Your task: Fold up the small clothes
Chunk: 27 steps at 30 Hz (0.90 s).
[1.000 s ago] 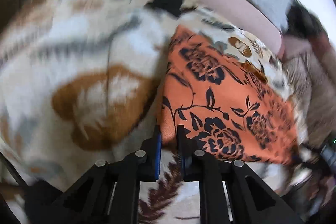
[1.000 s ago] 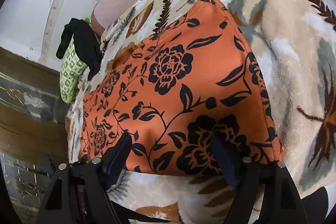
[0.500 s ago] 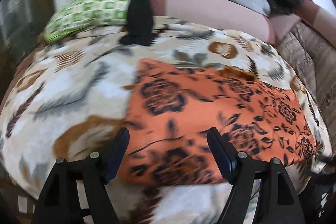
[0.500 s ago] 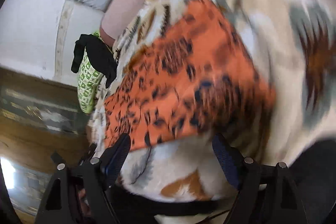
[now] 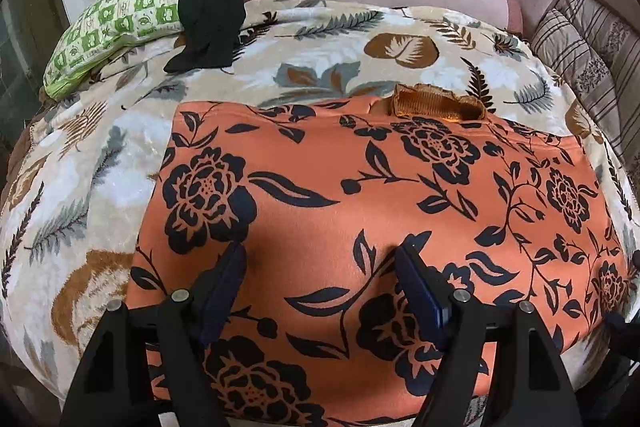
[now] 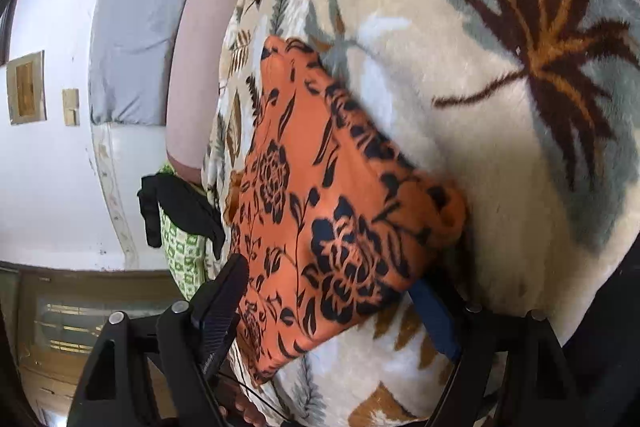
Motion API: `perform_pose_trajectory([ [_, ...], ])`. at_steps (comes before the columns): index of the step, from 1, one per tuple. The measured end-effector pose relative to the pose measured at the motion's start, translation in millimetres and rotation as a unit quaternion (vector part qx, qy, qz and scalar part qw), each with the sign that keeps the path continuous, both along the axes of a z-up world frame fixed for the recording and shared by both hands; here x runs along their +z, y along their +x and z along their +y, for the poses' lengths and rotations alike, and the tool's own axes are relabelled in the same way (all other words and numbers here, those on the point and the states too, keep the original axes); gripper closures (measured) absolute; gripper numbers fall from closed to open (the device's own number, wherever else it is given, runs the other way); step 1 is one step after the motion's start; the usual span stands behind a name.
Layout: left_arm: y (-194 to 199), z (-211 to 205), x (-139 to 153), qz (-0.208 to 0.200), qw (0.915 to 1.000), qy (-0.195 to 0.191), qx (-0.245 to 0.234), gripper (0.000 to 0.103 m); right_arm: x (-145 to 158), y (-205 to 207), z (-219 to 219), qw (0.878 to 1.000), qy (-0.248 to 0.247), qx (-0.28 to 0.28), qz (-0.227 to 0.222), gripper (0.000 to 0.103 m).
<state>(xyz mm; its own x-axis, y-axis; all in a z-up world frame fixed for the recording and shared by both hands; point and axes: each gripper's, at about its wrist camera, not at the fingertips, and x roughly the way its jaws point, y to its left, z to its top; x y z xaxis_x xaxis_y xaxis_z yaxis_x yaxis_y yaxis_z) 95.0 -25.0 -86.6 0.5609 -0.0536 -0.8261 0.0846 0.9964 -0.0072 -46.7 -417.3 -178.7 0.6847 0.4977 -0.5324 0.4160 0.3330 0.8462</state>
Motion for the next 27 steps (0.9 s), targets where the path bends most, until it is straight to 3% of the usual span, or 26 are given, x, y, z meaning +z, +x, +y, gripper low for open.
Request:
perform_pose_trajectory([
  [27,10,0,-6,0.017,0.9999,0.003,0.001,0.026,9,24,-1,0.999,-0.040,0.007,-0.004,0.019],
])
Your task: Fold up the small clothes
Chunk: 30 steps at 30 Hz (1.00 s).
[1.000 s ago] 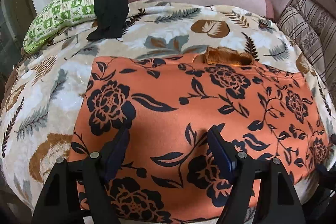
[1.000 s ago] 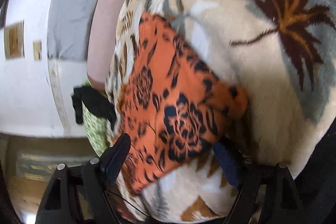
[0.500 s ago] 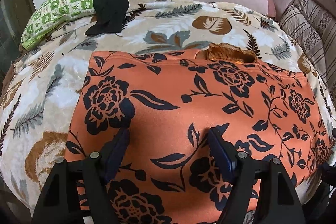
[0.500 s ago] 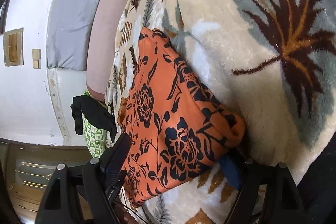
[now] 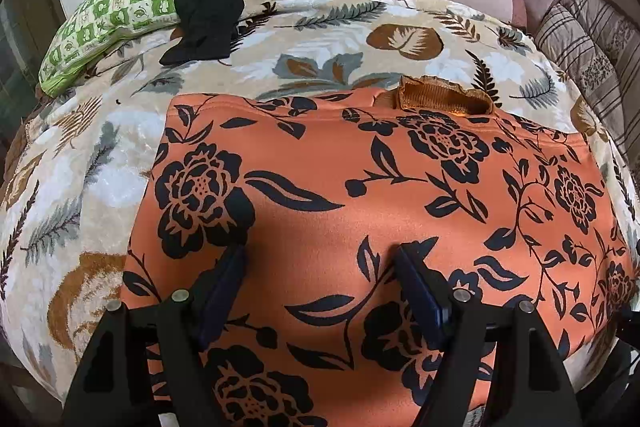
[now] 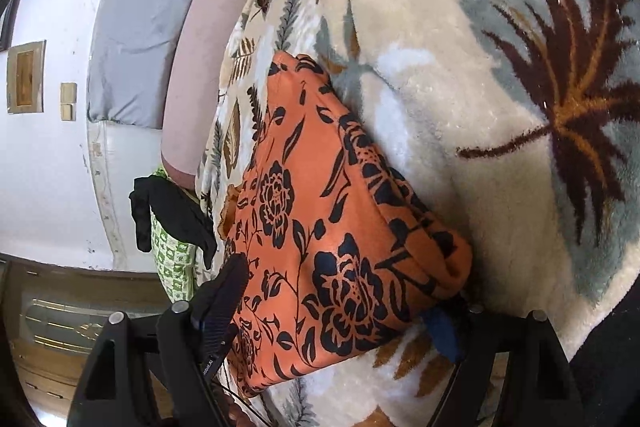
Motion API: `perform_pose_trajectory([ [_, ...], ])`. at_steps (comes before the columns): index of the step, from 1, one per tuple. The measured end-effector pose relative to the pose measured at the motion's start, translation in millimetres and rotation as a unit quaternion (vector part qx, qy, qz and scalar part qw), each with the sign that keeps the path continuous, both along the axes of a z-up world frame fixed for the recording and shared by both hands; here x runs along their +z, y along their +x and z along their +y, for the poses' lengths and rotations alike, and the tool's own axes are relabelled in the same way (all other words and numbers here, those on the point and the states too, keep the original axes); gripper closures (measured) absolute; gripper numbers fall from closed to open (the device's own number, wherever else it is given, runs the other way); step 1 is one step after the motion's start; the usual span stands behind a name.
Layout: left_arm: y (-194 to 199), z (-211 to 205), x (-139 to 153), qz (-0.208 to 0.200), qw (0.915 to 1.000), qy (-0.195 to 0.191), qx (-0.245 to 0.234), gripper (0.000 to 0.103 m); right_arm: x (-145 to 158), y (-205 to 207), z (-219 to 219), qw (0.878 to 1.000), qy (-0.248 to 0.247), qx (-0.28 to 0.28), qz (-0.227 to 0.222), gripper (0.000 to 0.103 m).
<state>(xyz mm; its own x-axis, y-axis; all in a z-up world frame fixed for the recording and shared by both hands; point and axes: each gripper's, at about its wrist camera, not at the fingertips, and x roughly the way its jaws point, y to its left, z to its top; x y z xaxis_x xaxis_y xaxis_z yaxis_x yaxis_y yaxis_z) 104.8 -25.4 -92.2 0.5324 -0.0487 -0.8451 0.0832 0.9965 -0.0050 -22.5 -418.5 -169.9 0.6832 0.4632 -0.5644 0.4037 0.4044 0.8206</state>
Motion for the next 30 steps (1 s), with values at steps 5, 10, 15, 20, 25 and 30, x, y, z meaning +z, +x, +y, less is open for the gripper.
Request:
perform_pose_trajectory([
  [5,0,-2,11,-0.011,0.9999,-0.007,0.000,0.026,0,1,0,1.000,-0.003,0.004,0.000,0.019],
  [10,7,-7,10,-0.010,0.9999,0.002,-0.006,0.026,-1,0,1,1.000,-0.002,0.006,-0.001,0.019],
  [15,27,-9,-18,0.039,0.9983,0.043,-0.004,0.018,-2,0,1,1.000,-0.003,0.010,0.001,0.019],
  [20,20,-12,8,0.000,0.9994,0.034,0.002,0.018,-2,0,2,1.000,-0.008,0.017,0.003,0.019],
  [25,39,-21,-15,0.036,0.9978,0.056,-0.006,0.018,1,0,7,0.999,-0.022,0.025,0.005,0.019],
  [30,32,-16,-5,0.022,0.9986,0.047,-0.002,0.013,9,1,11,0.998,-0.054,0.037,0.006,0.023],
])
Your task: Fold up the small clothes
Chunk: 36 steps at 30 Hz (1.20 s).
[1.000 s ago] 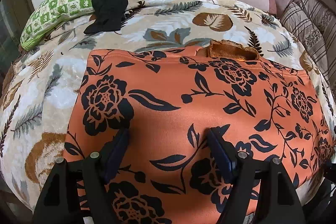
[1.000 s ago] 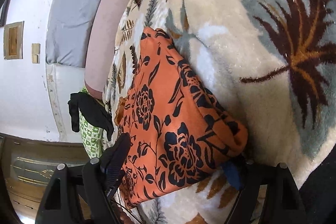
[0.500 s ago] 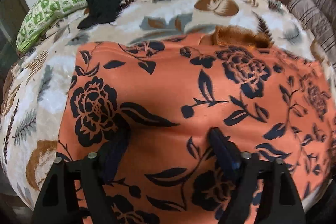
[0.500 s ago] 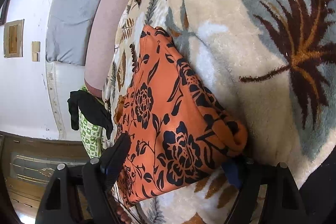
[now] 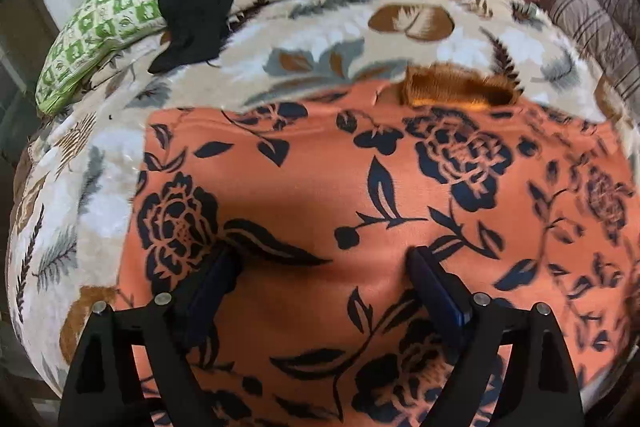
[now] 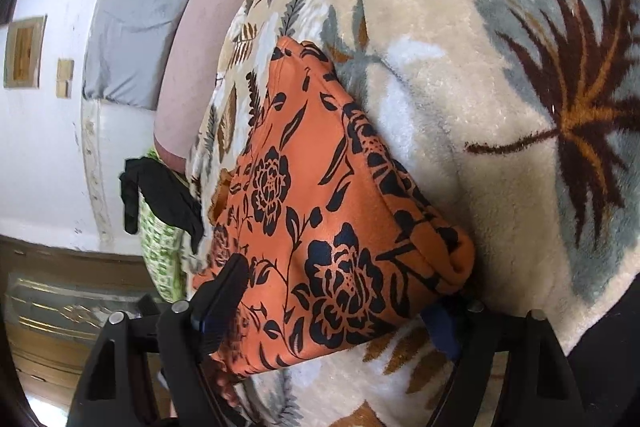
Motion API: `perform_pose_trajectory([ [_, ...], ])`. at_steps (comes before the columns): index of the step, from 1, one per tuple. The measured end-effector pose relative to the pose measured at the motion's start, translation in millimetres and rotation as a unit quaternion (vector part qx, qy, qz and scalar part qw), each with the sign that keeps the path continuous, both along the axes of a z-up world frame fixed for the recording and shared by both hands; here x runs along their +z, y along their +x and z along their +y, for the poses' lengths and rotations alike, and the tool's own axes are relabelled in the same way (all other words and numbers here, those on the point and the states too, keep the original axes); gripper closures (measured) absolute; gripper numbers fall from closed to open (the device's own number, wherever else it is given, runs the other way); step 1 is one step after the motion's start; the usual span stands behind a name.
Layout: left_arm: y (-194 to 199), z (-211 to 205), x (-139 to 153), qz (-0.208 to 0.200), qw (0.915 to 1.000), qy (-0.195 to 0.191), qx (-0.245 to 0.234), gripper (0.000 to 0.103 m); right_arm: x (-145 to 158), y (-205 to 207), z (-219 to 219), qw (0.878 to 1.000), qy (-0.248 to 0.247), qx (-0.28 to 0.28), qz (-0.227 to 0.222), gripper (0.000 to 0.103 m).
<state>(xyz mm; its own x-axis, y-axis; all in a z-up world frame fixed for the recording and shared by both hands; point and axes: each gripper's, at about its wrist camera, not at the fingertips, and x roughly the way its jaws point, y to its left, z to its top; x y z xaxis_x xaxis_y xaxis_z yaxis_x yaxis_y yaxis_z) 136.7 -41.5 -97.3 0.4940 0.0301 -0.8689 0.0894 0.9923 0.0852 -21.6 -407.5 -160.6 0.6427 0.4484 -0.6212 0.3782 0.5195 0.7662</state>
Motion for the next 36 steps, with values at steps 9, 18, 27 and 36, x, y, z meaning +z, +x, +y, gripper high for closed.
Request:
perform_pose_trajectory([
  [9,-22,4,18,-0.015,0.9997,-0.019,0.003,0.013,1,-1,6,1.000,-0.013,-0.005,0.010,0.027],
  [18,-47,9,29,-0.031,0.9991,-0.028,0.003,0.013,9,-2,13,0.999,-0.045,0.005,0.005,0.027],
  [27,-52,1,-11,-0.008,0.9998,0.002,-0.018,0.007,0,5,10,0.998,-0.065,0.001,0.024,0.045],
  [36,-107,98,51,-0.120,0.9844,-0.106,0.073,0.007,110,31,91,0.969,-0.207,0.104,-0.091,0.090],
])
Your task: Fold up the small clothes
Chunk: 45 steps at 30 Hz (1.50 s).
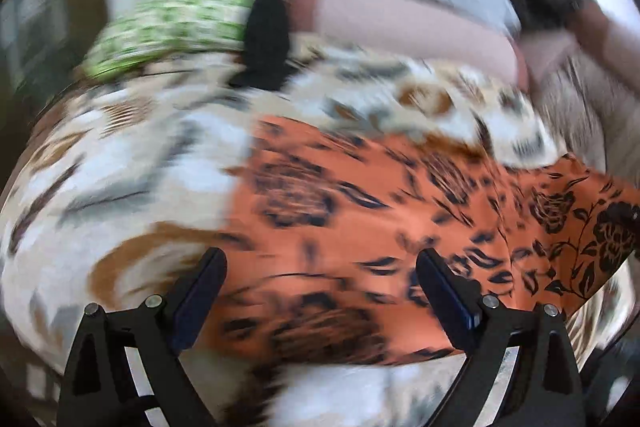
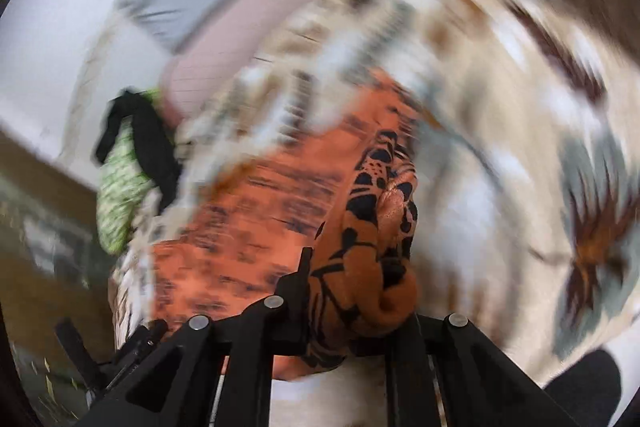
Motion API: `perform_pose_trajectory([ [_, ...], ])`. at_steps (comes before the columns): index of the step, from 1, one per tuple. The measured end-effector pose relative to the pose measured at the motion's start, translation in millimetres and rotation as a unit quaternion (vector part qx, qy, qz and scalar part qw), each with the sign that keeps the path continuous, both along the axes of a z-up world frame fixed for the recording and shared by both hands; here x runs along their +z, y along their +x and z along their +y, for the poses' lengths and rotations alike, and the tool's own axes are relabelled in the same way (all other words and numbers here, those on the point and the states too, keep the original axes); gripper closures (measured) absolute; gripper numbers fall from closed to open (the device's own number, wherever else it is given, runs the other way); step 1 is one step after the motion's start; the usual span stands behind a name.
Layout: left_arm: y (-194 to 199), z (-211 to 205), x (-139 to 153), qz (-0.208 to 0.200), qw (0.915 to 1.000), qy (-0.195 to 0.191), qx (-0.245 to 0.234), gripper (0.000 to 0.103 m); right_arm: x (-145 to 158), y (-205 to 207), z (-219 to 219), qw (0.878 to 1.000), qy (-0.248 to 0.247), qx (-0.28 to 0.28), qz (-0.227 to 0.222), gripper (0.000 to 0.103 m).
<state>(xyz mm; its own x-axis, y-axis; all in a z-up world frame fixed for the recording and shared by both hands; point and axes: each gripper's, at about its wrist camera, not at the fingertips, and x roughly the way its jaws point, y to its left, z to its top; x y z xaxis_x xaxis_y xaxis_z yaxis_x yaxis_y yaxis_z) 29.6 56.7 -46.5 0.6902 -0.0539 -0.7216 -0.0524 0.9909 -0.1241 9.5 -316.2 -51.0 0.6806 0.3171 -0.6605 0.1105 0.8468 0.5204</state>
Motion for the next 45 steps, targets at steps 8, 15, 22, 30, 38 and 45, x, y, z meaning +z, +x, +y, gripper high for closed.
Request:
perform_pose_trajectory([
  [8,-73,126,1,-0.026,0.9852,-0.051,0.162,0.007,54,12,205,0.974,-0.069,0.205,-0.073,0.085],
  [15,-75,127,-12,-0.014,0.9862,-0.109,0.124,0.007,-59,39,274,0.949,-0.022,0.310,0.042,0.028],
  [22,-33,62,-17,0.006,0.9880,-0.153,0.020,0.007,-23,20,168,0.980,0.002,0.198,-0.012,0.023],
  [30,0,53,-29,0.062,0.9843,-0.164,0.020,0.089,-49,19,151,0.980,0.025,0.197,0.009,0.023],
  [38,-6,67,-74,0.111,0.9841,-0.126,0.058,0.064,-69,30,141,0.980,0.037,0.194,0.026,0.023],
  [45,-14,72,-20,0.038,0.9939,-0.078,0.068,0.044,-66,46,127,0.980,0.042,0.191,0.025,0.022],
])
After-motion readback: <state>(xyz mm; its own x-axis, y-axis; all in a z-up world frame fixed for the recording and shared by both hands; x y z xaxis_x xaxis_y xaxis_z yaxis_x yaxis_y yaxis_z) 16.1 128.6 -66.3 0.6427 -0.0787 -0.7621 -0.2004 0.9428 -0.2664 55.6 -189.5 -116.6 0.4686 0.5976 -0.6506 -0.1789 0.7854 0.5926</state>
